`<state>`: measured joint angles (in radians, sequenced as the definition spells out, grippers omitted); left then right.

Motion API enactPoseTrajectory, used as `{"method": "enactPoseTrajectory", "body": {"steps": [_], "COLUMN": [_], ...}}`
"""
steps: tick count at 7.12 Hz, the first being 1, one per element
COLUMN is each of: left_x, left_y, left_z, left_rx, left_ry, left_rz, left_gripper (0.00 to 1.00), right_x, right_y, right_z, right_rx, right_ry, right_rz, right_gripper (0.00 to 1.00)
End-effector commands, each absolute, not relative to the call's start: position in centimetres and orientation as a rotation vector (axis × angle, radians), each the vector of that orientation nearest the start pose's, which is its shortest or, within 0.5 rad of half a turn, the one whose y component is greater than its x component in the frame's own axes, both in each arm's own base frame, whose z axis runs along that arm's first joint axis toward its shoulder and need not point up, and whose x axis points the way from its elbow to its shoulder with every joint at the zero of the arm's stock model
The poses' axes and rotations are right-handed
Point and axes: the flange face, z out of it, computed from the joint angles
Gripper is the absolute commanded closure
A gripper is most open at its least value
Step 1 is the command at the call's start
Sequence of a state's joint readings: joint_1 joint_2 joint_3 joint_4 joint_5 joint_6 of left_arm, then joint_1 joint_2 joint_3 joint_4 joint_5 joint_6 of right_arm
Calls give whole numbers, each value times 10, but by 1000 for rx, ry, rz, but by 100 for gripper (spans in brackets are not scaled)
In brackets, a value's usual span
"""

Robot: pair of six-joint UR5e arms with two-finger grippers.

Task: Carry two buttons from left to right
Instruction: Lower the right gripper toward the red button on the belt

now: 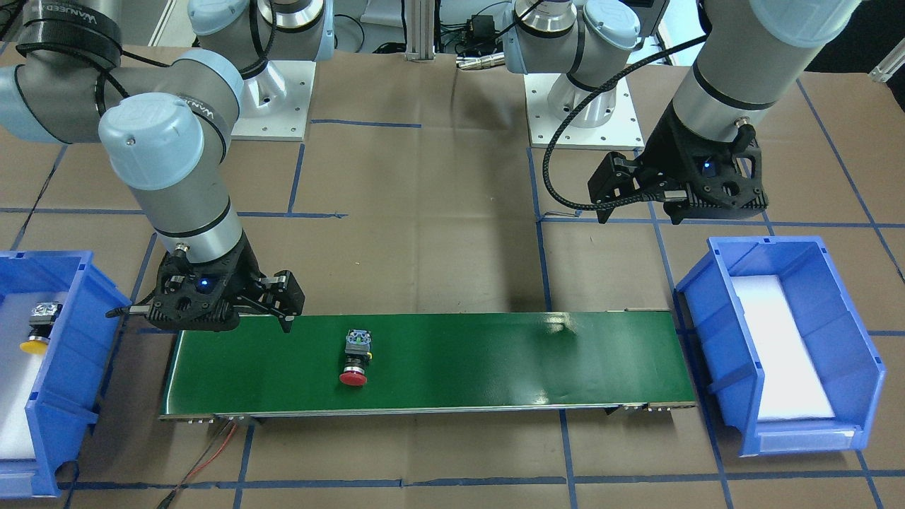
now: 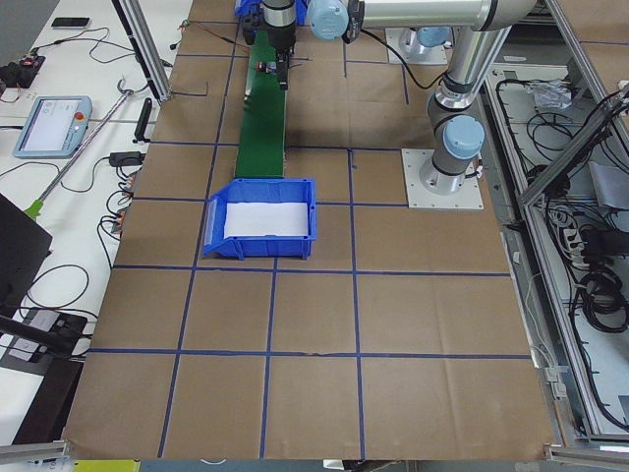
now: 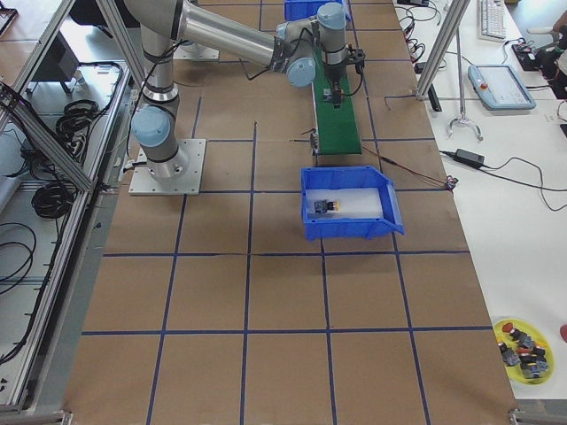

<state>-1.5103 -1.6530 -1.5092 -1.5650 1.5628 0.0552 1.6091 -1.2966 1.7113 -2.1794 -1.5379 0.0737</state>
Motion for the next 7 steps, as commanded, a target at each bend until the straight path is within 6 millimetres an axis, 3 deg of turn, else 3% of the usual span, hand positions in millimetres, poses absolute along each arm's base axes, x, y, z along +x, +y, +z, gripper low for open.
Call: {"method": "enactPoseTrajectory", "body": {"steps": [1, 3, 7], "left_x": [-102, -102, -102], "left_y": [-533, -533, -534], "left_z": [477, 477, 476], "left_rx": [-10, -10, -12], "left_ry": [3152, 3152, 3152], "left_rz": [21, 21, 26], "left_gripper": [0, 0, 0], "right_x": [160, 159, 164], "right_y": [-591, -602, -601], "right_z": [327, 313, 306], "right_rx": [51, 52, 126], "right_ry": [3077, 3071, 3062], "right_rz": [-304, -344, -316], "right_gripper": [0, 0, 0]}}
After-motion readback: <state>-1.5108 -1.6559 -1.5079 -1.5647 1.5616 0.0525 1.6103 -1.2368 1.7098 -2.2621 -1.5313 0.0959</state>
